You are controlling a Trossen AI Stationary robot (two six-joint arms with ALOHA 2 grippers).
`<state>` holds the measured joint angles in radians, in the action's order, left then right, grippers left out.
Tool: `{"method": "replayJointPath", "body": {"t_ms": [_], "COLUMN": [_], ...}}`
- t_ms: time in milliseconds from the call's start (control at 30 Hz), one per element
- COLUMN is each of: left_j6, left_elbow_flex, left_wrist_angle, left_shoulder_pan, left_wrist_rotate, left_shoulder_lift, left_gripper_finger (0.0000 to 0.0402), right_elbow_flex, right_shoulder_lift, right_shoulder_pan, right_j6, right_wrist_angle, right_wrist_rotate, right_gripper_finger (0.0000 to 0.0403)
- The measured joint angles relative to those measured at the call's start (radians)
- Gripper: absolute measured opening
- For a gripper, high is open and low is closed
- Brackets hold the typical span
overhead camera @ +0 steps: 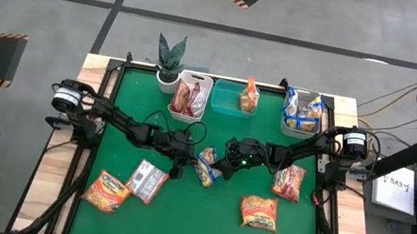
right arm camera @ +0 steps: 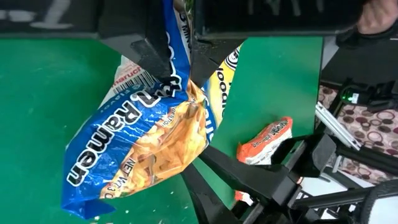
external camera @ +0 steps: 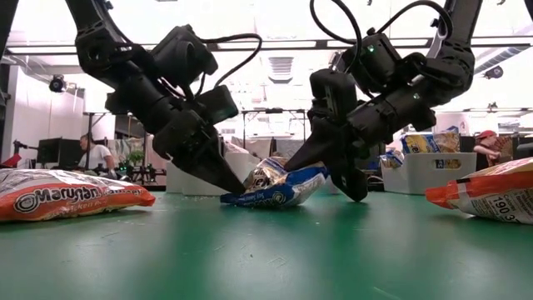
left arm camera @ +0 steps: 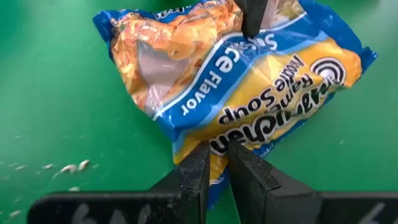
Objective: Sort Maruchan noodles
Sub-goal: Put the blue noodle pack into the gray bin
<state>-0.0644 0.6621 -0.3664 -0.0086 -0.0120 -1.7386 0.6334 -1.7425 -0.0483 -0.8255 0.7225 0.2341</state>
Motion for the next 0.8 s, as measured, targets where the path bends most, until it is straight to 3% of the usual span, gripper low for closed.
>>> {"method": "replayJointPath", "body": {"t_ms": [233,400,667,800], "left_j6": [0.073,0.168,0.295,0.351], "left_elbow_flex": [-0.001,-0.034,-0.055,-0.055], "left_wrist_angle": [0.123,0.140,0.139,0.127], "left_shoulder_pan": [0.000,-0.001,-0.001,-0.001], "left_wrist_rotate": [0.071,0.083,0.084,0.085], "left_shoulder_lift": [0.116,0.268,0.552,0.666], "left_gripper_finger": [0.0039,0.0039,0.0039,0.0039], "right_elbow_flex": [-0.001,-0.001,0.002,0.070], "right_shoulder_lift": [0.035,0.104,0.290,0.401], "right_shoulder_pan": [-0.006,-0.016,-0.061,-0.092], "right_j6": [0.044,0.085,0.143,0.226], "right_wrist_angle": [-0.014,-0.047,-0.190,-0.391], "right_wrist_rotate": [-0.007,-0.002,-0.010,-0.047], "right_gripper_finger": [0.0015,0.0014,0.0014,0.0013]}}
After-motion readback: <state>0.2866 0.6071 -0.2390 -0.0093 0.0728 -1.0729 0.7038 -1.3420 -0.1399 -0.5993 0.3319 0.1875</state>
